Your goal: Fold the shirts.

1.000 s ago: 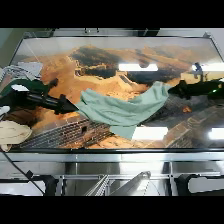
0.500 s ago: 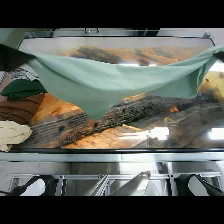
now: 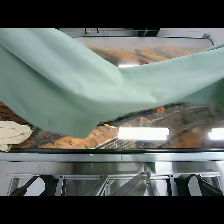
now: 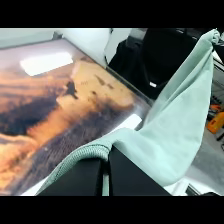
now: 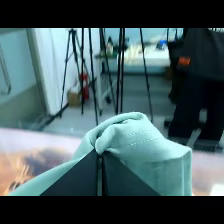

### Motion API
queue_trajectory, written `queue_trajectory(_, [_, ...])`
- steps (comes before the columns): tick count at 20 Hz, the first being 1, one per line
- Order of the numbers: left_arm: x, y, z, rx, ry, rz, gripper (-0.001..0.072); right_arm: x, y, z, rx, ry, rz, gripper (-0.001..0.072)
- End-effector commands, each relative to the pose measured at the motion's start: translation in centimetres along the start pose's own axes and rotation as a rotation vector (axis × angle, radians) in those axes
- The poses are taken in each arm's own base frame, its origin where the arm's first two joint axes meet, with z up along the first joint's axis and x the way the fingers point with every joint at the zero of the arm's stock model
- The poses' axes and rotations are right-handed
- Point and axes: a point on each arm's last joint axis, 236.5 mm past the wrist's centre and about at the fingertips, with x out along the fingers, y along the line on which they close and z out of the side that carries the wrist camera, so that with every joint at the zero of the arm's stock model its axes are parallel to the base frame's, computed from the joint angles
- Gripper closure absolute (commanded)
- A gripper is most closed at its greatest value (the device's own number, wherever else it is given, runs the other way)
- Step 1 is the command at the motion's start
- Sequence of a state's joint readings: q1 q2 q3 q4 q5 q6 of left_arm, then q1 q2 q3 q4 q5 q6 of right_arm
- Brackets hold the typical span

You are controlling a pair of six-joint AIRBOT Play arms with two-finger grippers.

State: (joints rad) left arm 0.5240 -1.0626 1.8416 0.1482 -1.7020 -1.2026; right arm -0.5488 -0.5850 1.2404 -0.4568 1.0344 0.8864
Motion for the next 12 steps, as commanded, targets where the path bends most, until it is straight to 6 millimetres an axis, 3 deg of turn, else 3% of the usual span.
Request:
queue_trajectory(1, [2.9,7.1,-4.5,-0.190,0.185,0.014,0.0678,4.2,-2.5,-9.5,0.236,0.301,0.111,0.0691])
queue_trajectory(4, [8.0,16.7,-15.0,-0.395,0.509,0.101,0.0676,8.6,-5.3,-21.7,0.478,0.548,0.139,0.0691])
queue_trajectory(7, [12.6,24.9,-24.4,-0.498,0.691,0.189,0.0673,10.9,-9.1,-34.0,0.656,0.733,0.028,0.0690])
queue_trajectory(8, [14.0,27.7,-26.7,-0.526,0.708,0.227,0.0530,11.5,-10.5,-37.6,0.685,0.776,-0.014,0.0690])
queue_trajectory(9, [15.1,29.9,-28.1,-0.548,0.704,0.249,0.0302,12.1,-11.8,-40.1,0.698,0.795,-0.045,0.0675])
queue_trajectory(10, [15.8,31.7,-28.7,-0.566,0.697,0.261,0.0025,12.7,-12.9,-42.0,0.706,0.807,-0.062,0.0453])
queue_trajectory(11, [16.0,33.1,-28.6,-0.591,0.691,0.265,-0.0003,13.2,-13.5,-42.7,0.716,0.818,-0.060,0.0246])
queue_trajectory(12, [15.8,33.7,-28.1,-0.614,0.688,0.258,-0.0003,13.4,-13.8,-42.2,0.711,0.822,-0.042,0.0243])
